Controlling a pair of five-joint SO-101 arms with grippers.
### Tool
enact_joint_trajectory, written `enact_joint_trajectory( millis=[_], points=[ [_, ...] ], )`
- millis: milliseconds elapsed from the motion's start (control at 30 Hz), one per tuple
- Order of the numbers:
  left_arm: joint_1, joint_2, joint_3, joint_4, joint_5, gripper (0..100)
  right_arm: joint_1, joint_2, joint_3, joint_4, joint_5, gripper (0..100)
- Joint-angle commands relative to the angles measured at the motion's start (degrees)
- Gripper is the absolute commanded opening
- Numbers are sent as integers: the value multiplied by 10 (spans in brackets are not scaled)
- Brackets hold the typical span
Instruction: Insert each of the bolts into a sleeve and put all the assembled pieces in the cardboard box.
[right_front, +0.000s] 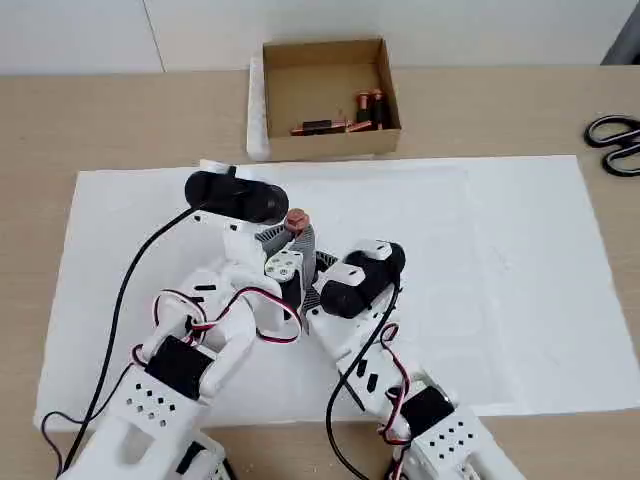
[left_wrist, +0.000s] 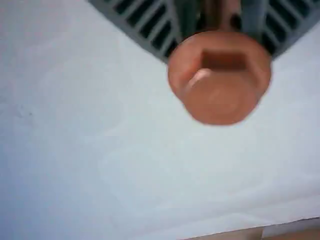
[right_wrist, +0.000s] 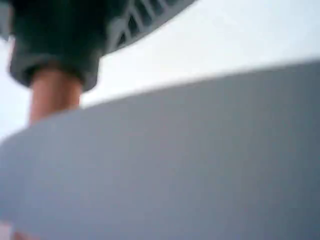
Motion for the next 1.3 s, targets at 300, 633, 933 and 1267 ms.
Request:
enact_joint_trajectory(
  millis=[300,633,933,1267],
  points=[
    [-1,-10,30,5,-11,104,1,-12,-7,-12,-2,4],
    [-1,-14,29,-6,-11,107,1,-12,-7,-12,-2,4],
    [-1,-14,-55,33,-10,109,1,-12,-7,-12,-2,4],
    [-2,-12,-133,129,-10,109,1,-12,-7,-12,-2,4]
  ],
)
